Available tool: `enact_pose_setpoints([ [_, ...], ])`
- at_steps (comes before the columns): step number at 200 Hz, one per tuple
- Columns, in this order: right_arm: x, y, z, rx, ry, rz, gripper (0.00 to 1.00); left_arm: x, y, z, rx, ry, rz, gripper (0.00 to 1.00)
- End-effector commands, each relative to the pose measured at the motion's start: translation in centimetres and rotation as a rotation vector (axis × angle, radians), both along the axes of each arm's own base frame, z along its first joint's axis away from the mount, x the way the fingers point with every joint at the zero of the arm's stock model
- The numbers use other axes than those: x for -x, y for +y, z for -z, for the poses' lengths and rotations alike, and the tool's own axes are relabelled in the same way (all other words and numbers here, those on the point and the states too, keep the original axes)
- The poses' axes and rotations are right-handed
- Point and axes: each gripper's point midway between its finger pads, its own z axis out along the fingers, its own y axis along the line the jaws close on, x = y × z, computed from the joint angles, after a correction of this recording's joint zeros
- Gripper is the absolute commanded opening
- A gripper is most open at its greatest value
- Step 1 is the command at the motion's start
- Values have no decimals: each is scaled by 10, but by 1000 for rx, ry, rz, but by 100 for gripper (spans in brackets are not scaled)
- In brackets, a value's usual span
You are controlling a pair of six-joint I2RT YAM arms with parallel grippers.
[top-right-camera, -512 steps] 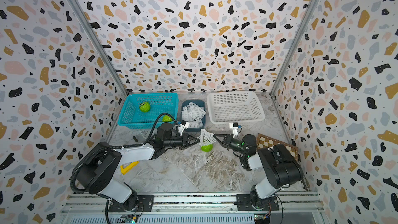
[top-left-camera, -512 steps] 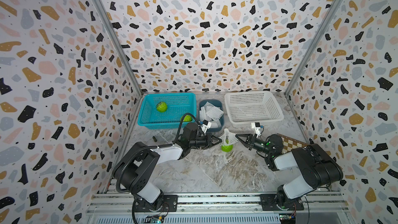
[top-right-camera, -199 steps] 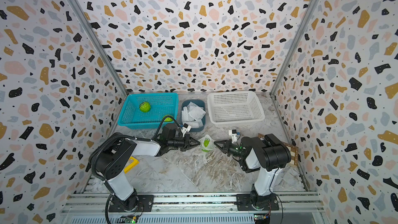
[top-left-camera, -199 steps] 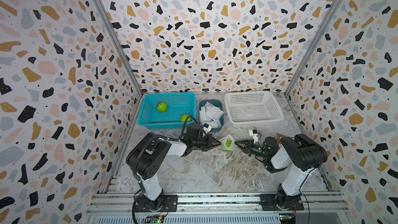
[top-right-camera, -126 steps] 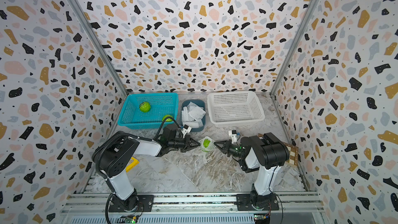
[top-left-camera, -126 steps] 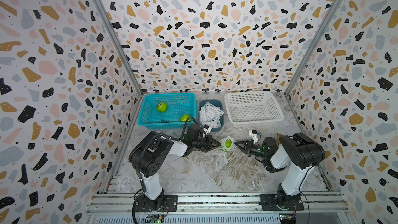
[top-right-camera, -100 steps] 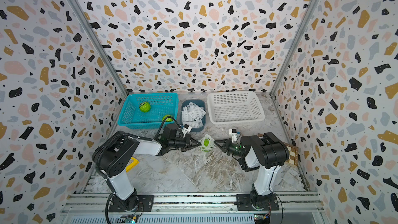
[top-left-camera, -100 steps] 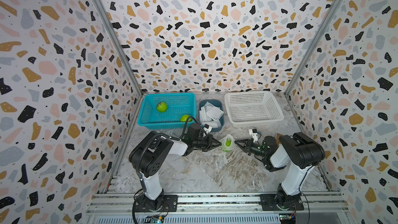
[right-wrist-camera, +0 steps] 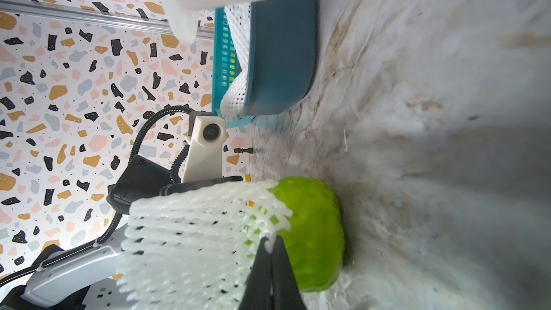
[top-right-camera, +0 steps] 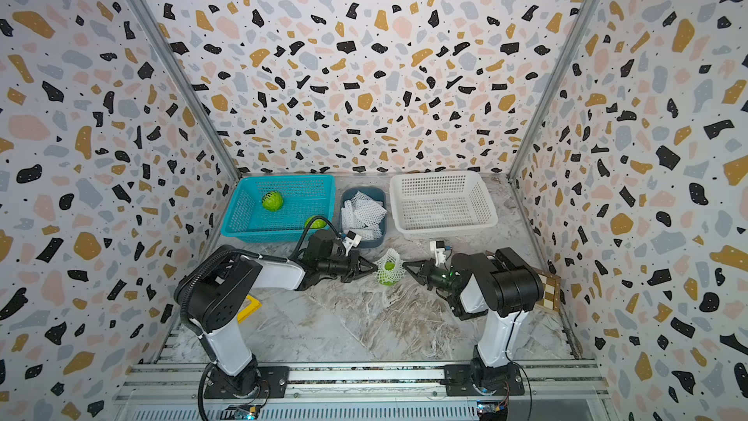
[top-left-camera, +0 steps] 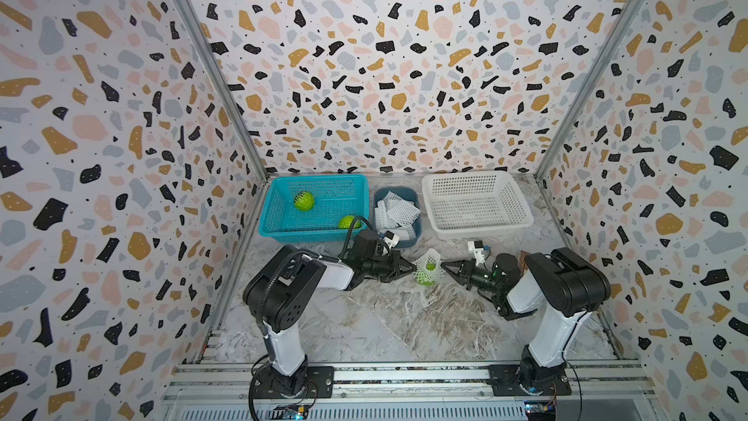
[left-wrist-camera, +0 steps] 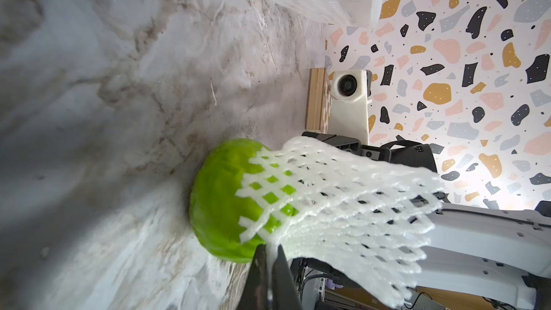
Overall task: Sleeve custard apples in foam nets
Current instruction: Put on the foam net on the custard apple.
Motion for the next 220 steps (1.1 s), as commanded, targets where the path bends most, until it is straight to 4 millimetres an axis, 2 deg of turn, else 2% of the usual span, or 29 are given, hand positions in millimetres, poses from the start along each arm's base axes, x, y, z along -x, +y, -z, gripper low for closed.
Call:
enact_pose_setpoints([
  [1, 7, -2, 5, 14, -6, -10, 0, 7, 4, 7, 13, 7, 12, 0],
  [50, 11, -2, 13, 28, 17, -18, 0, 10, 5, 11, 15, 20, 12, 0],
  [94, -3, -1, 10, 37, 8, -3, 0, 1, 0, 9, 4, 11, 15, 0],
  [110, -7, -2, 18, 62, 49, 6, 0, -2, 0, 10, -13, 12, 11, 0],
  [165, -10, -6, 43, 139, 133, 23, 0, -3, 2, 27, -53, 51, 2, 0],
  [220, -13, -4, 47, 184, 123, 11, 0, -2, 3, 40, -81, 75, 3, 0],
])
